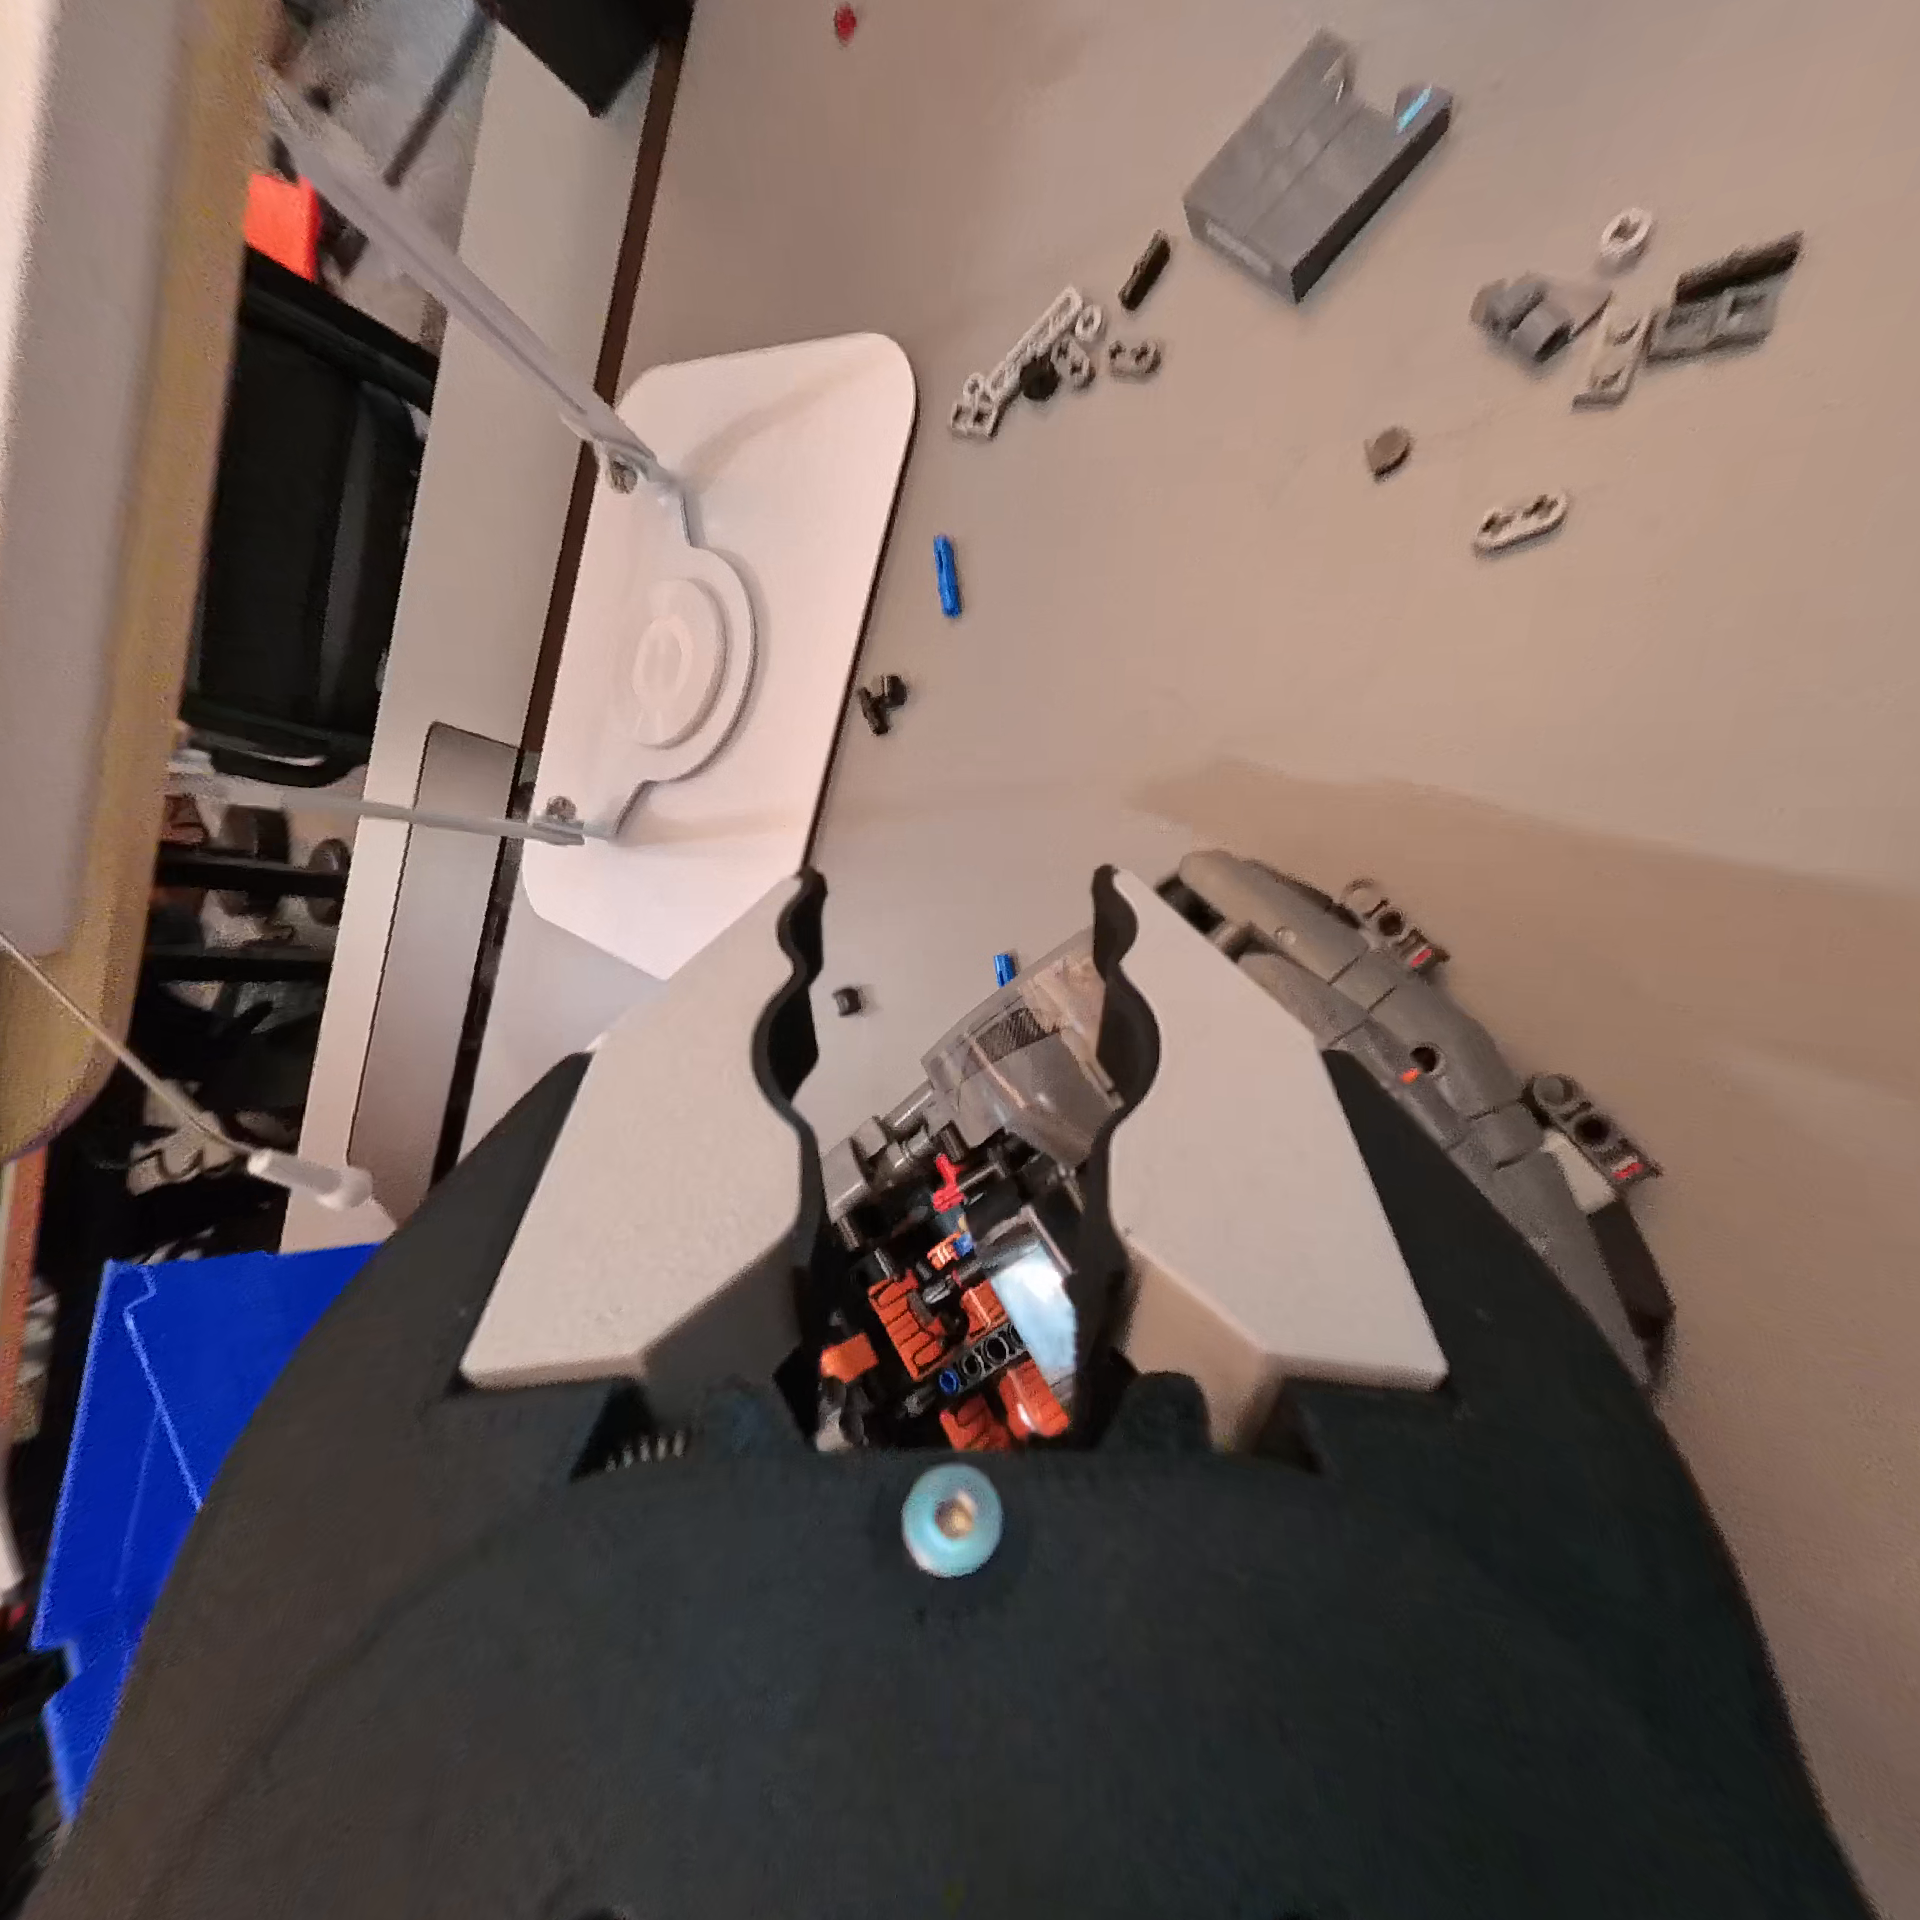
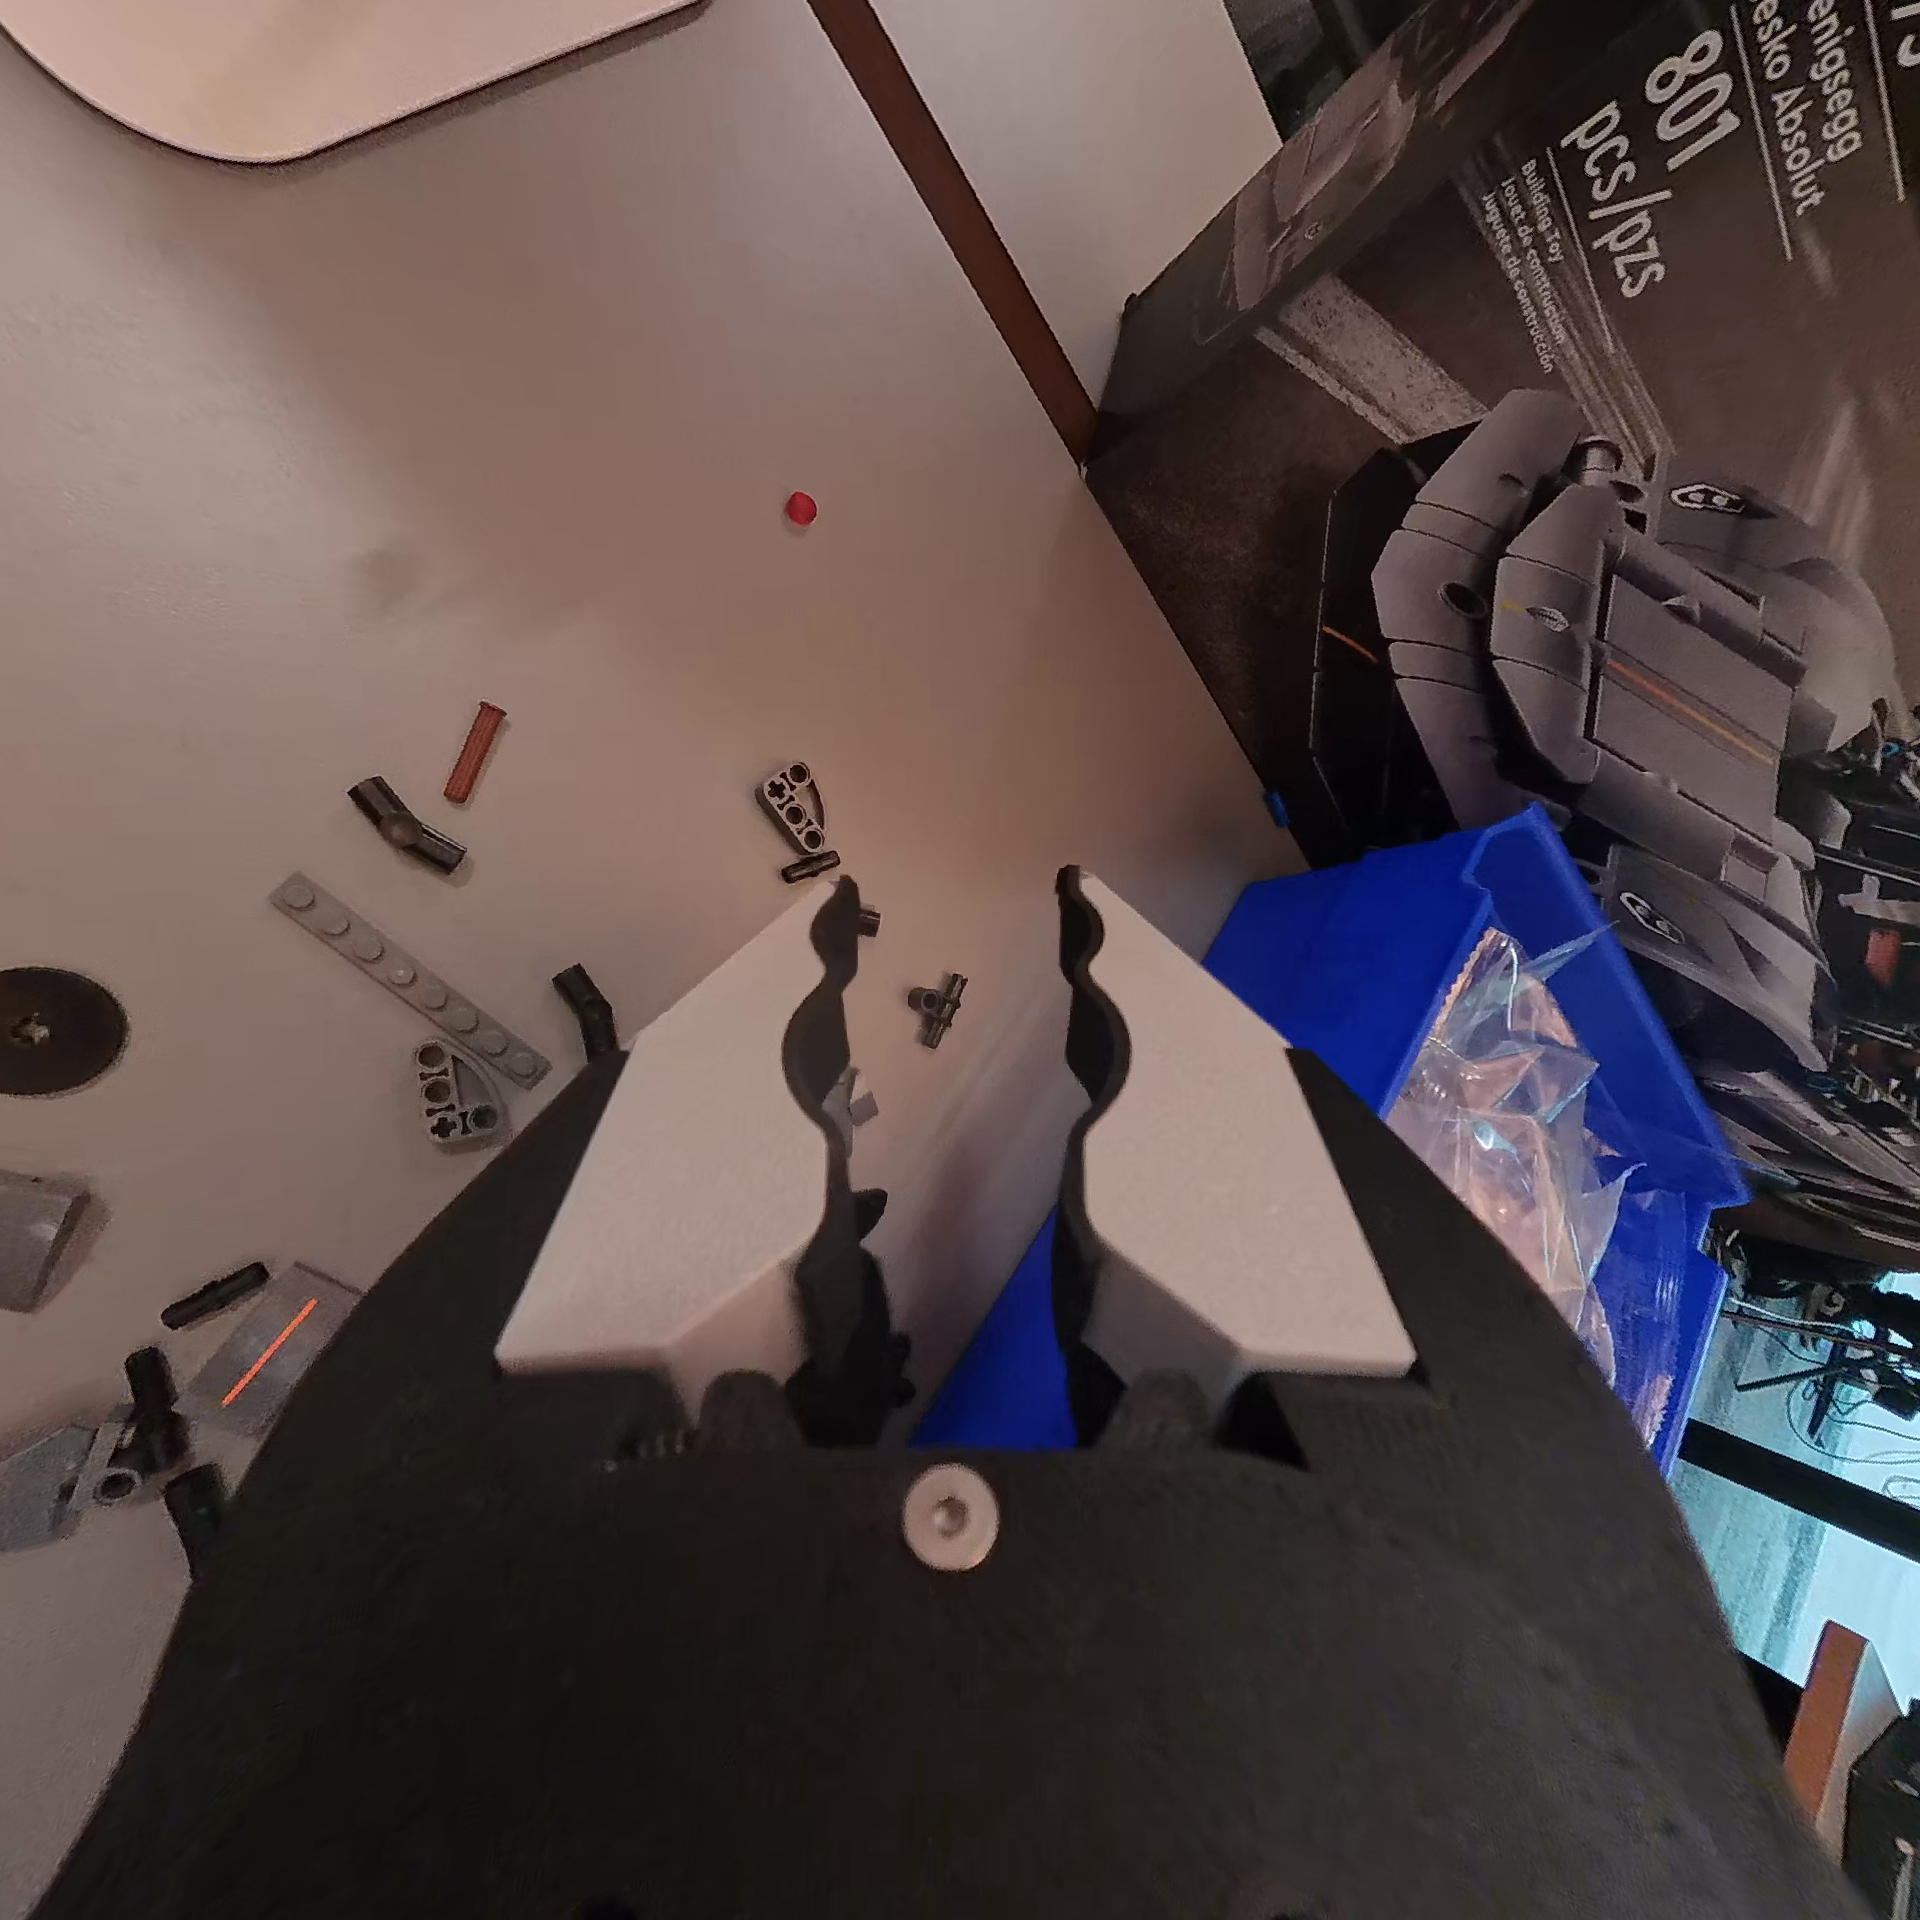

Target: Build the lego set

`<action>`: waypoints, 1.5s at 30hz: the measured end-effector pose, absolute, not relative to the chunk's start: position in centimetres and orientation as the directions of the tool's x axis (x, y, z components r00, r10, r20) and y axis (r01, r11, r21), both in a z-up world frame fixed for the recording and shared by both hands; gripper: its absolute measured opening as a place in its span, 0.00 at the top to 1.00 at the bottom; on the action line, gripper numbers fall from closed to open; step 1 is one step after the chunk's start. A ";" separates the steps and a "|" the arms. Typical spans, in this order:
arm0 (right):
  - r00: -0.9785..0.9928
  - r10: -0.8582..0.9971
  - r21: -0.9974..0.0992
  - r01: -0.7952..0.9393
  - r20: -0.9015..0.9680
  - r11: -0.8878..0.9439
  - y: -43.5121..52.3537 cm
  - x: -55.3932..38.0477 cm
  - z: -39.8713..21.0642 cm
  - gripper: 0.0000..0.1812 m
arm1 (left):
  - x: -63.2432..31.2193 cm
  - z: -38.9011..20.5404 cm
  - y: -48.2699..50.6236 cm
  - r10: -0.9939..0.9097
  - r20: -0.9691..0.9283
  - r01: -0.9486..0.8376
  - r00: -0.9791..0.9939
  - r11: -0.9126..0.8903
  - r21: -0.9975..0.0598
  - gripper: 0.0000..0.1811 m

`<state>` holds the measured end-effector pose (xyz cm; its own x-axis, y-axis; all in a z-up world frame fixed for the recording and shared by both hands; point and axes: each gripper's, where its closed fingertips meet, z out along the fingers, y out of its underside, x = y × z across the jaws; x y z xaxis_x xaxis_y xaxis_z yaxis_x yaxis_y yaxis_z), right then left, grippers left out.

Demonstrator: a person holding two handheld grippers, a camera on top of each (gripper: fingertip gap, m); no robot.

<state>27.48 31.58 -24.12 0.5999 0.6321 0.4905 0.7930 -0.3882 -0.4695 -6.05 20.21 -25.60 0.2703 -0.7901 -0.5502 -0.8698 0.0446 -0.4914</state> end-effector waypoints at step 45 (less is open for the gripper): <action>0.560 0.818 -0.639 0.677 0.127 -0.364 27.9 12.4 -31.4 0.30 | 8.5 -31.1 22.3 -0.792 0.054 -0.563 0.609 -0.478 -0.674 0.35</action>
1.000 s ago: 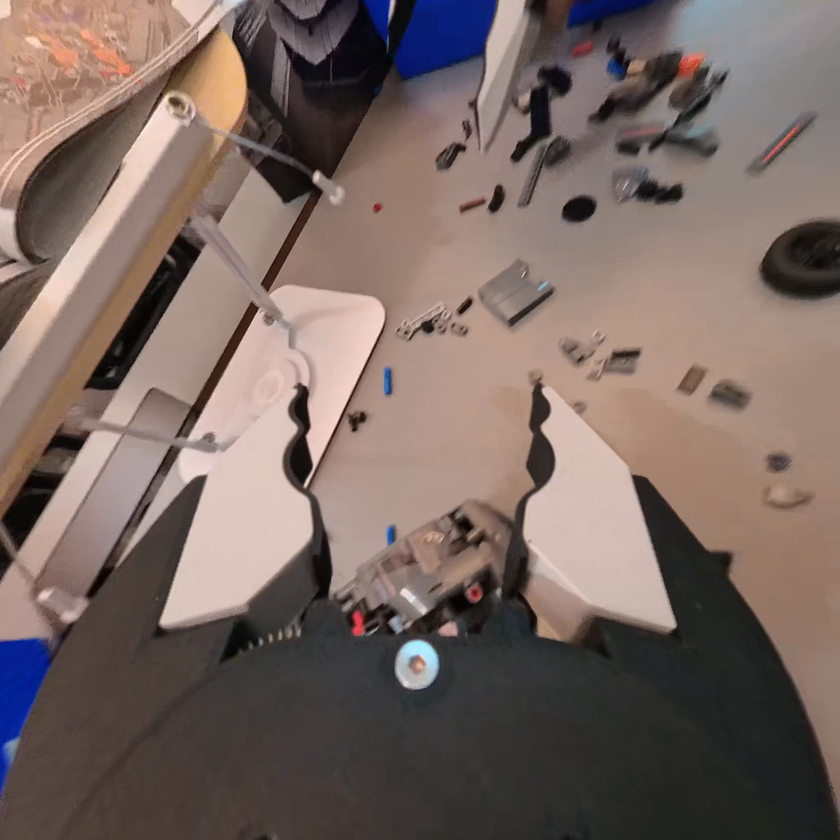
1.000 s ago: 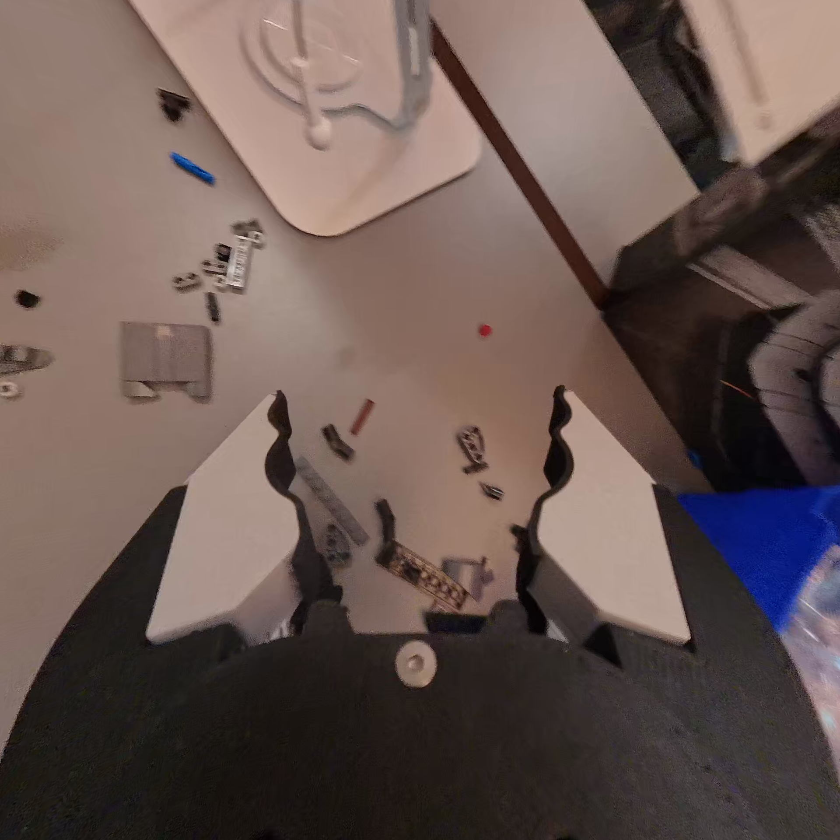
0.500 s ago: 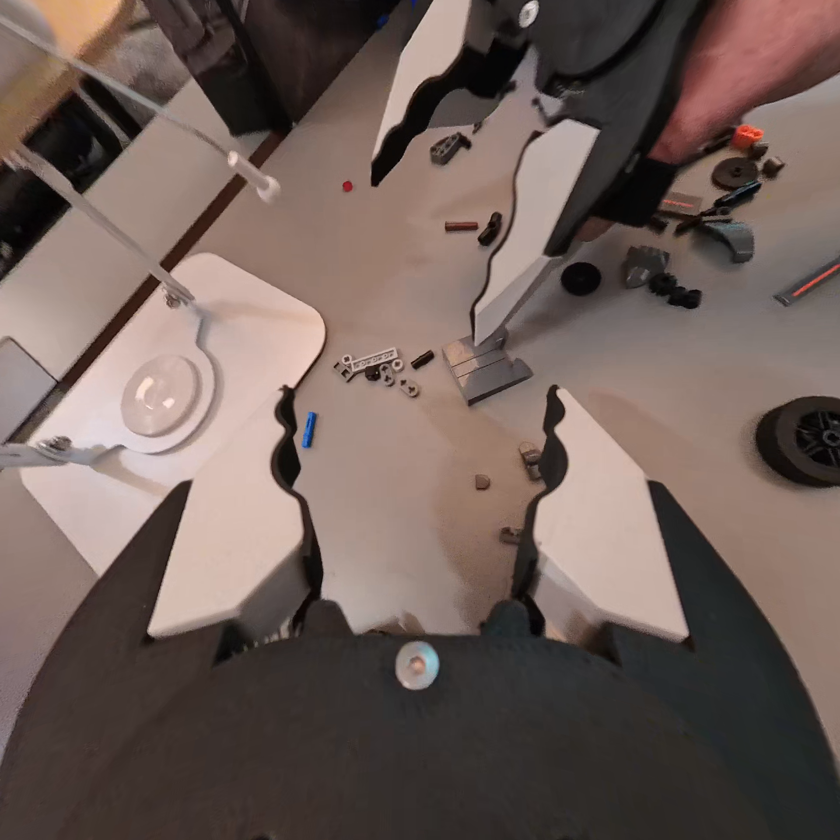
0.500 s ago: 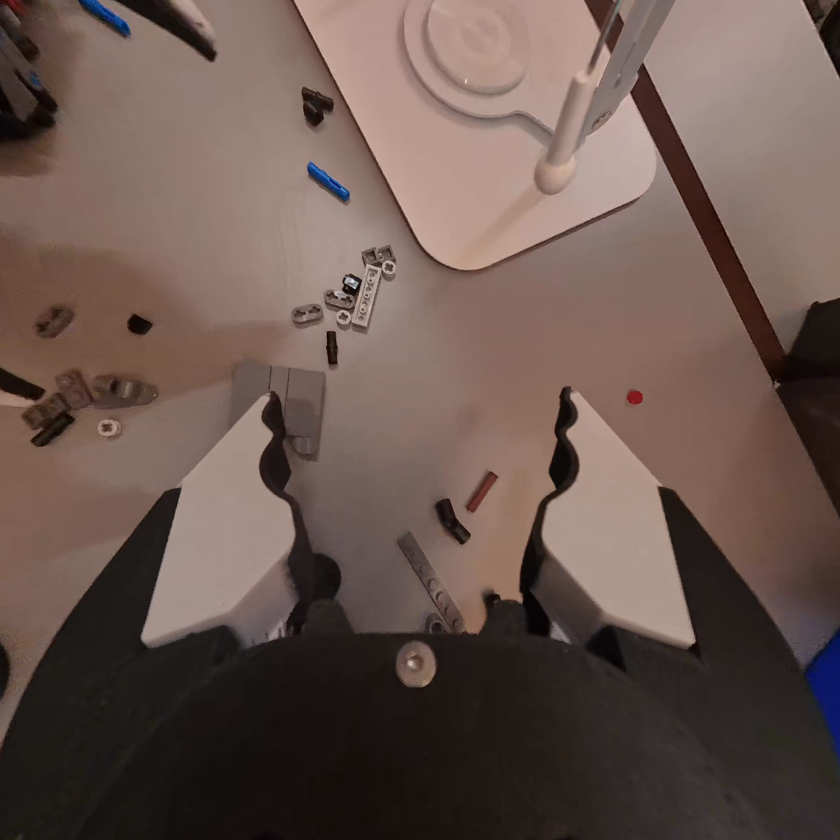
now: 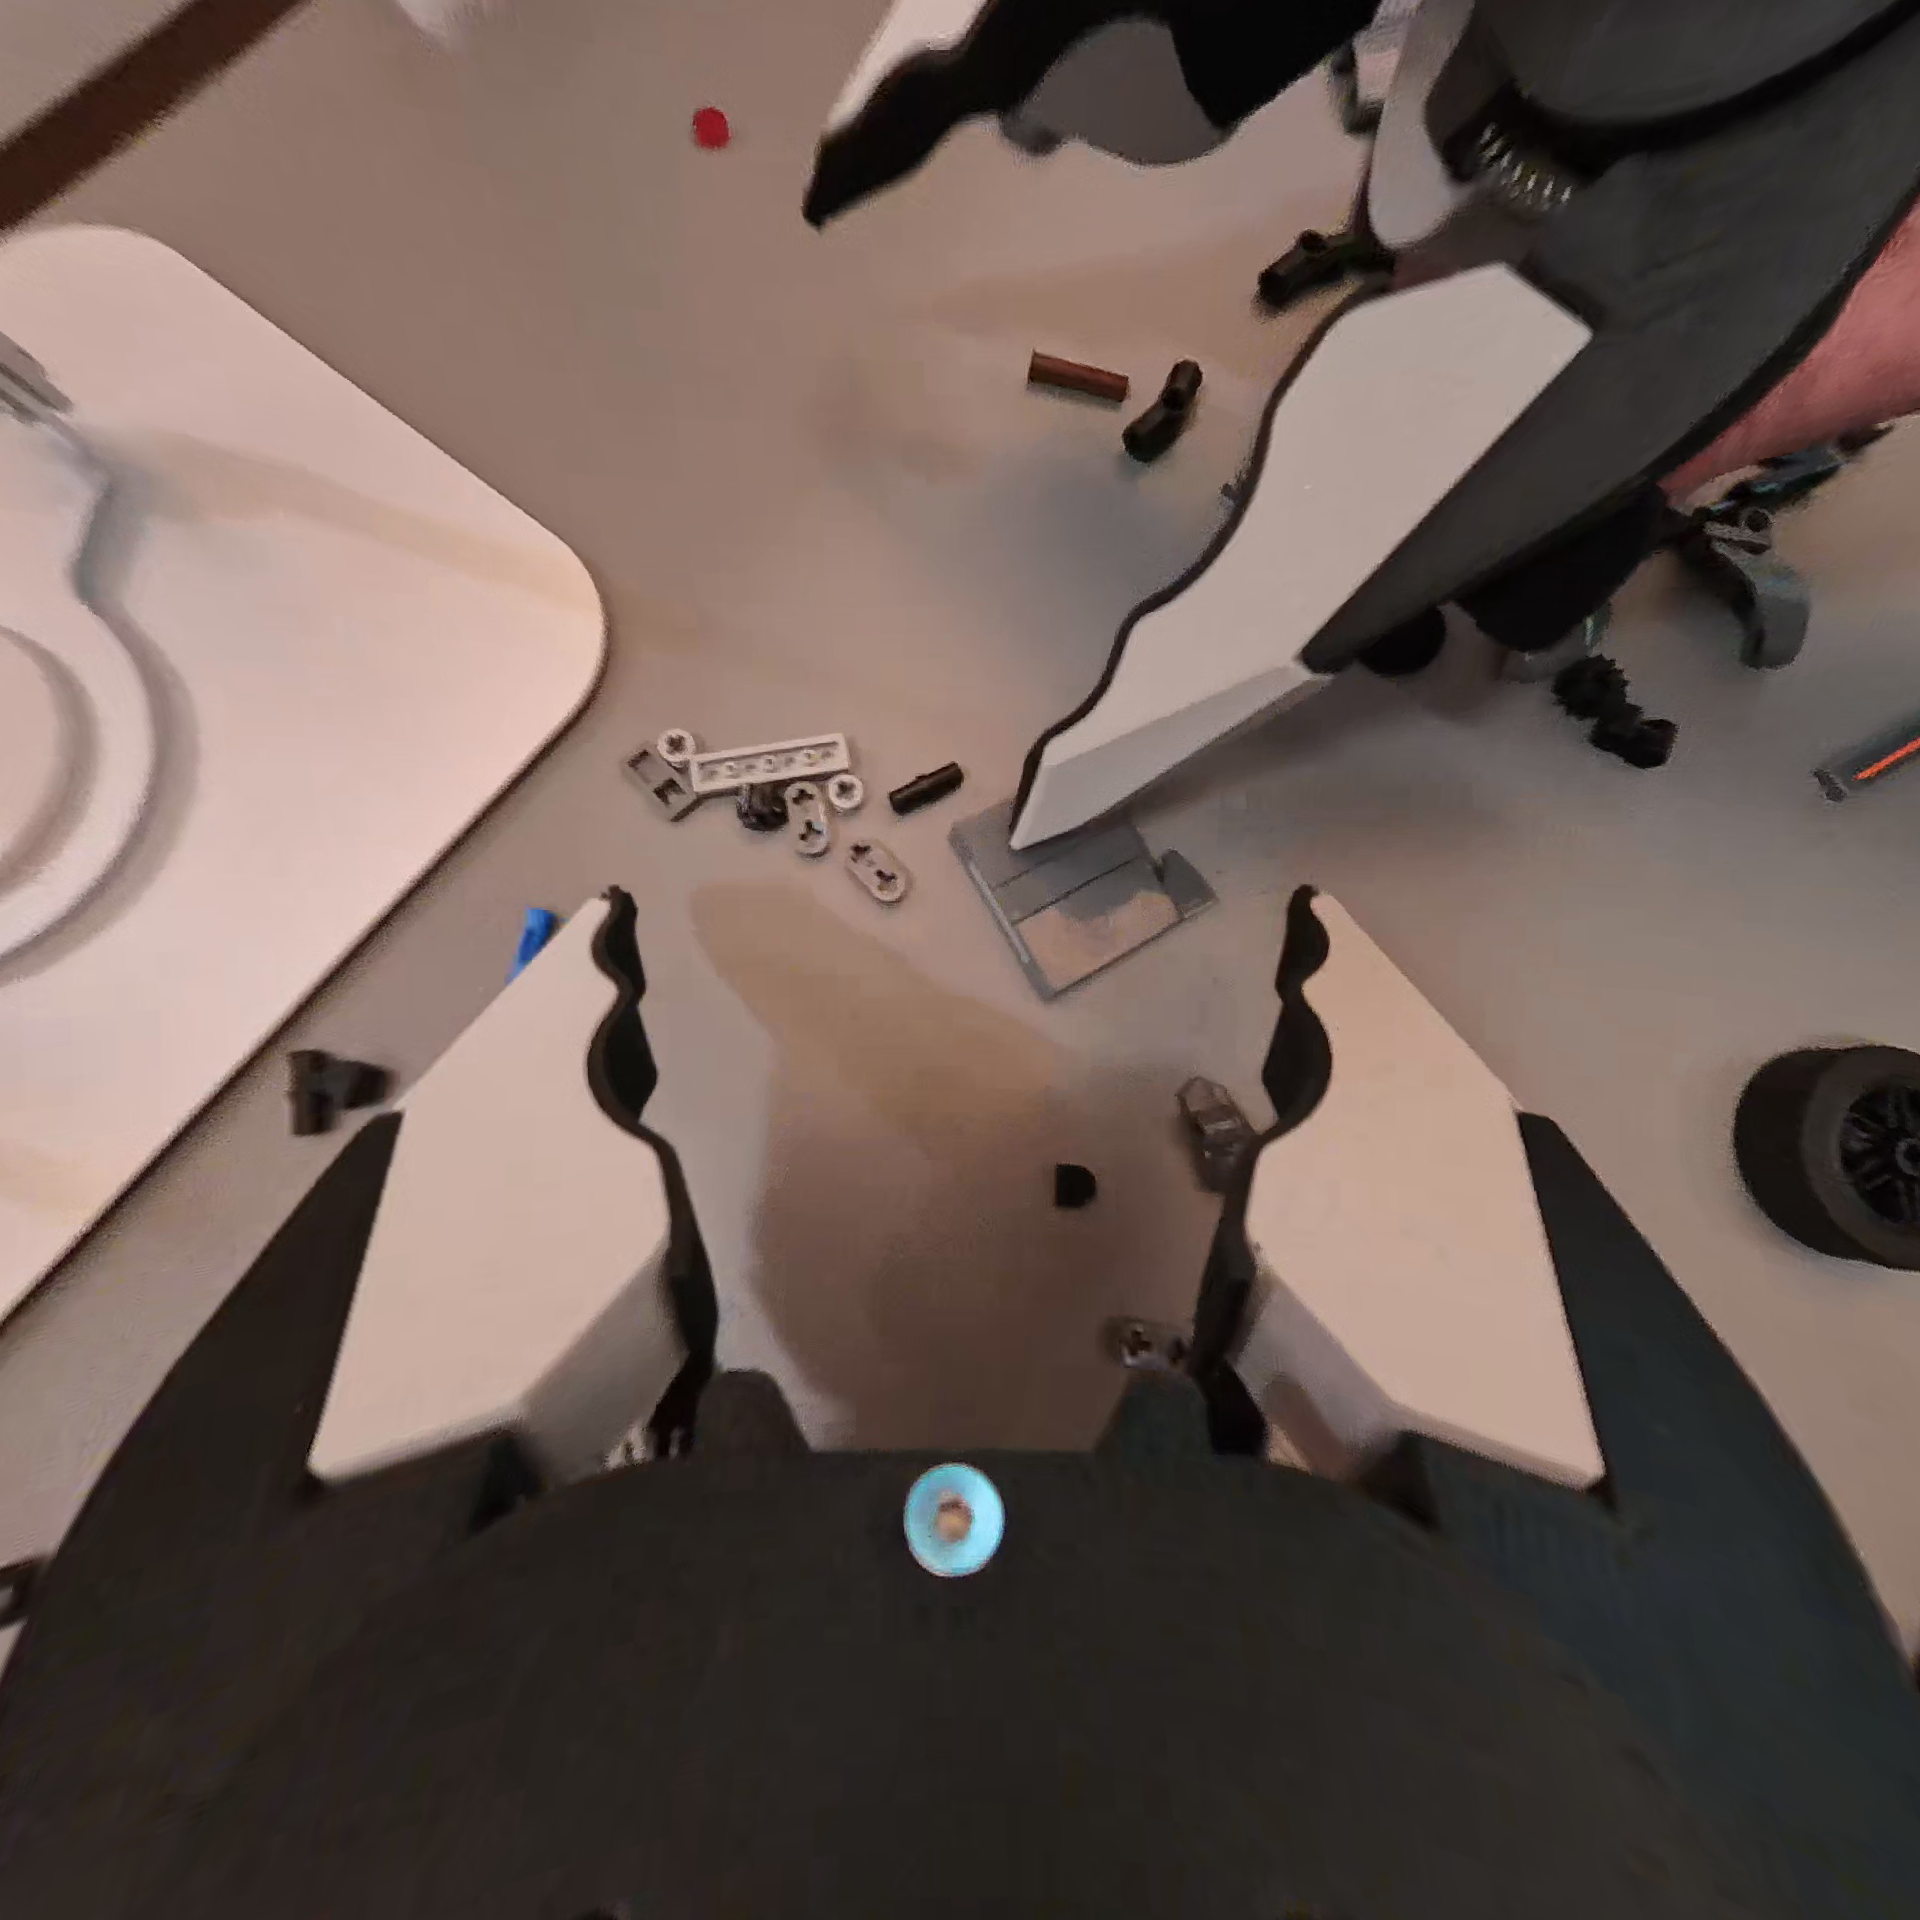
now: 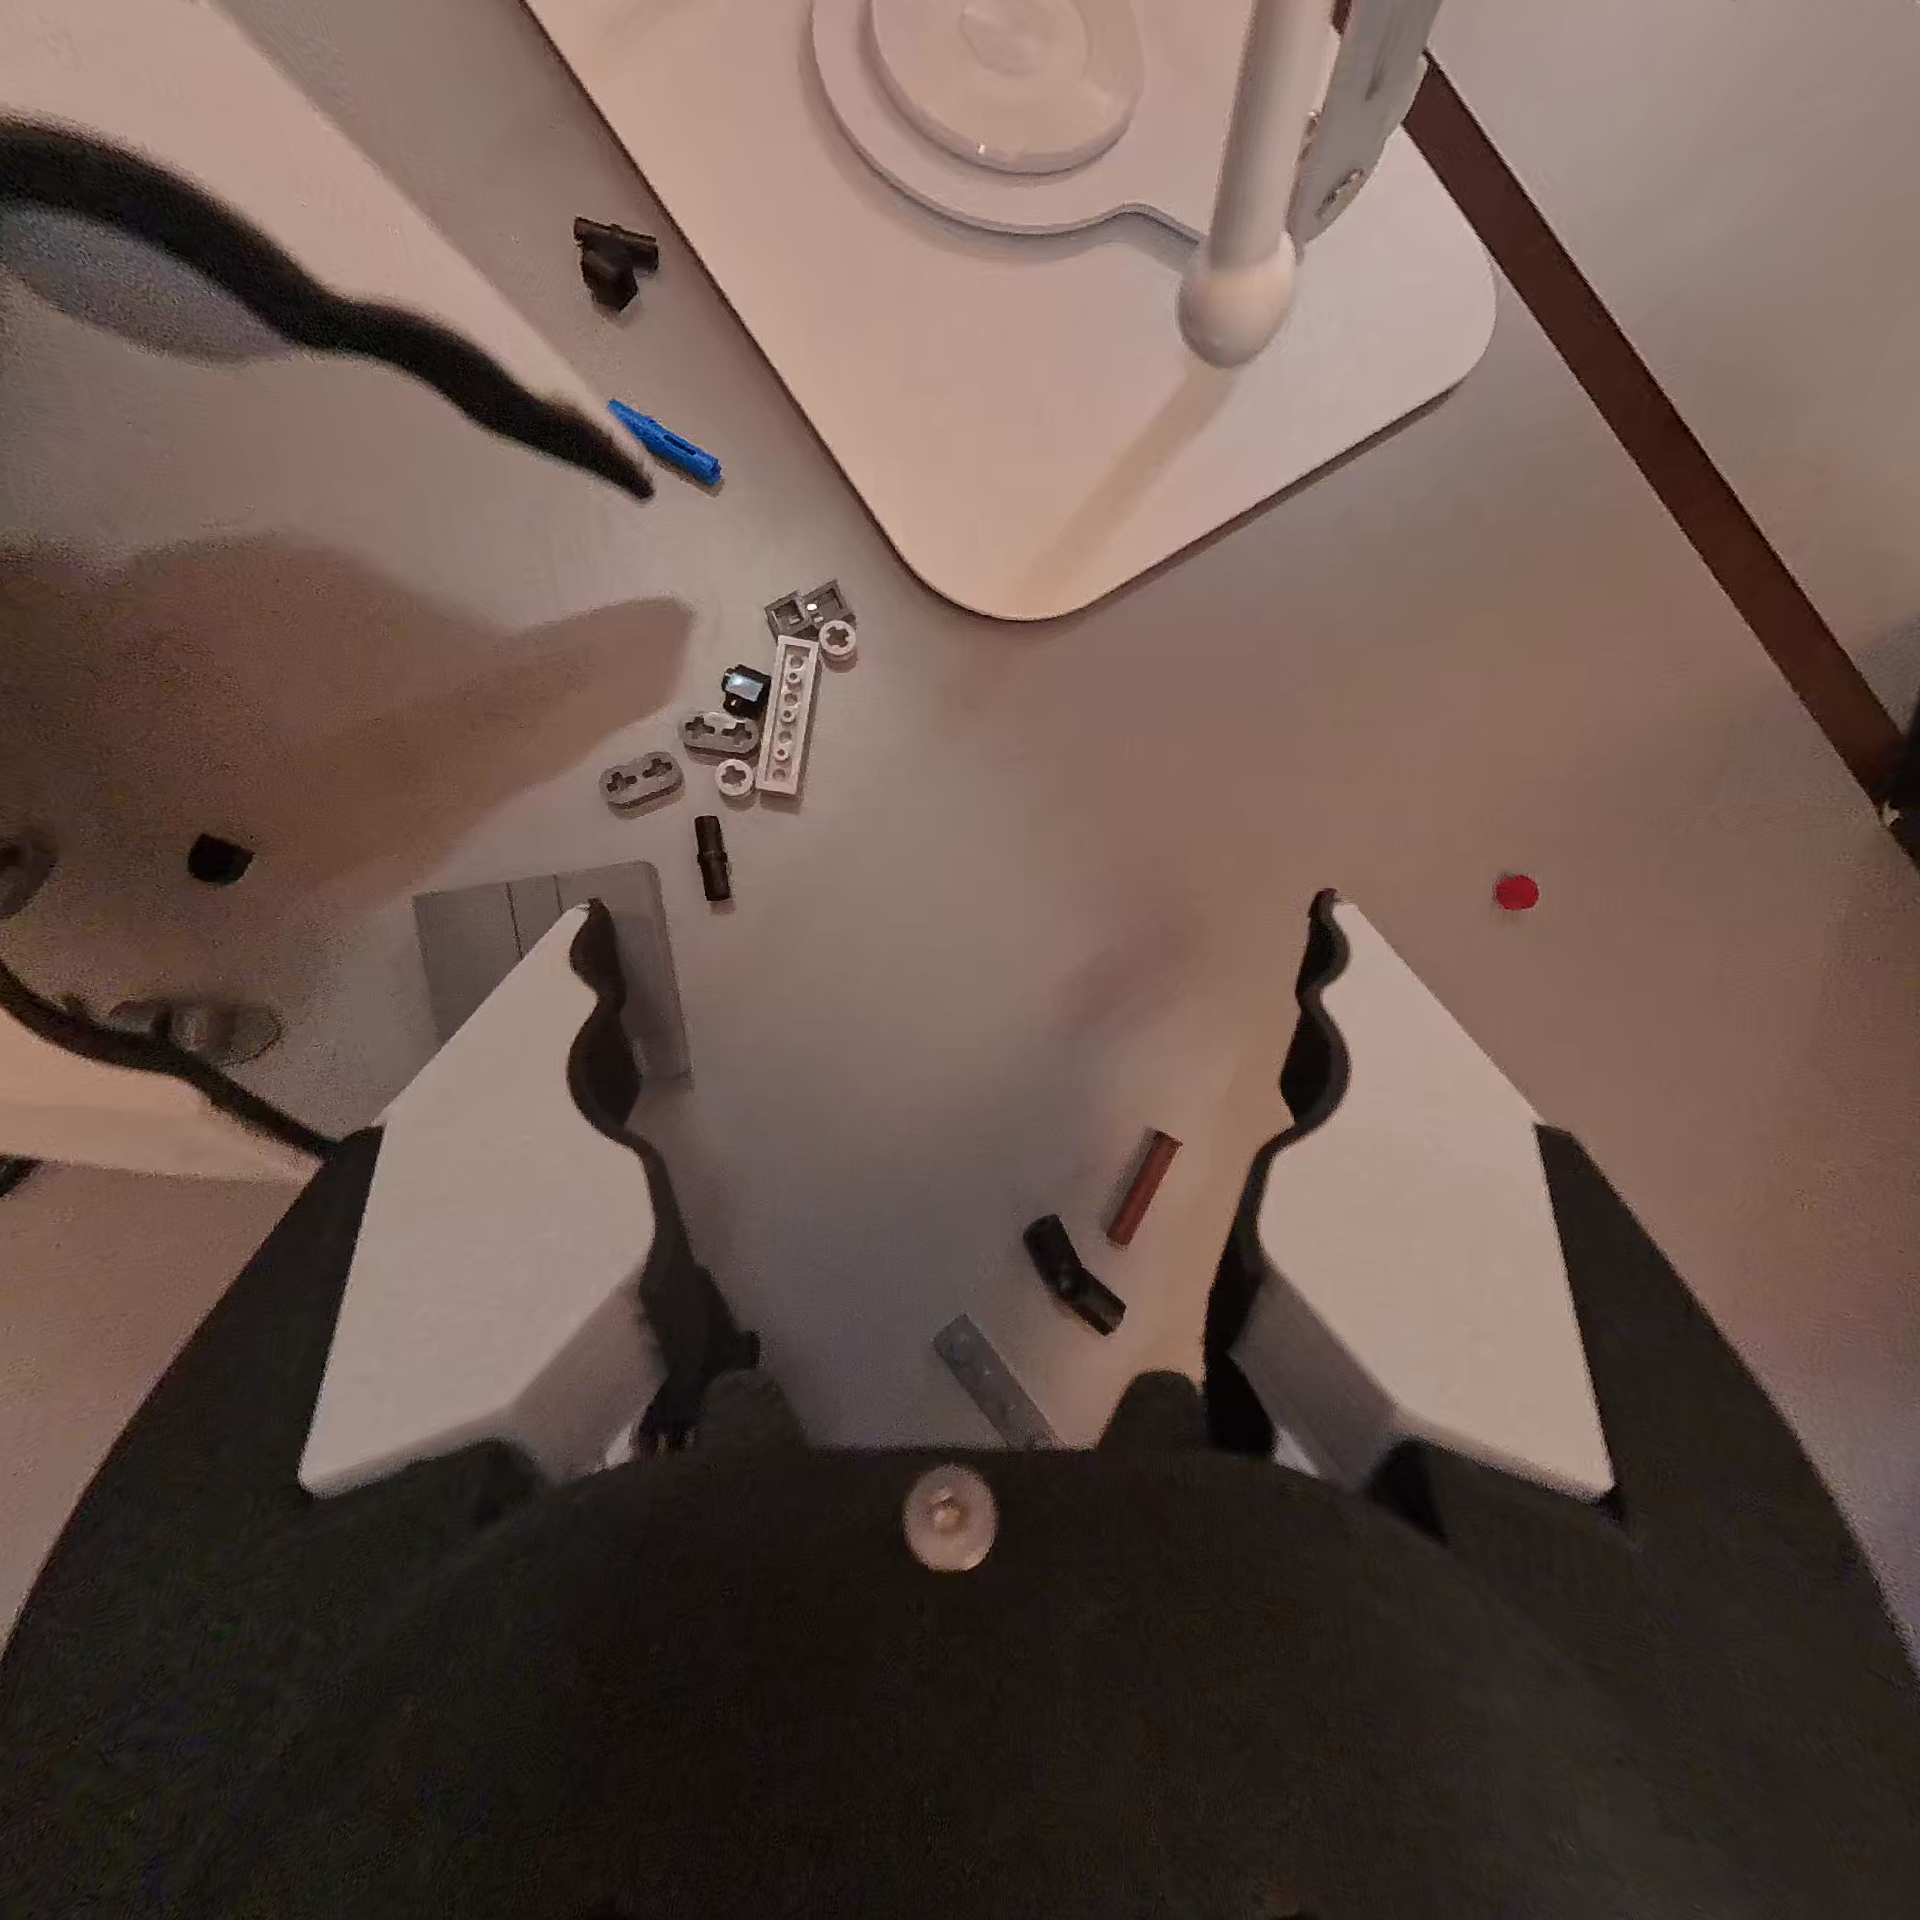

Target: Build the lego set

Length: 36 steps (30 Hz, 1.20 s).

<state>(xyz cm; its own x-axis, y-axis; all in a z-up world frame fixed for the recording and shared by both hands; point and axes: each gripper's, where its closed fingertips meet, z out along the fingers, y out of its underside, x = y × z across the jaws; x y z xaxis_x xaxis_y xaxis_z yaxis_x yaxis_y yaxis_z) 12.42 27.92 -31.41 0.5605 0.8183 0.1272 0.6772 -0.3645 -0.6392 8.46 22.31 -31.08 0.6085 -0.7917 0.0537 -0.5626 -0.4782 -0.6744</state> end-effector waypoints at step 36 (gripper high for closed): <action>0.655 0.753 -0.642 0.548 -0.070 -0.536 29.4 12.5 -33.0 0.21 | 9.9 -33.9 23.4 -0.723 -0.015 -0.555 0.691 -0.517 -0.651 0.13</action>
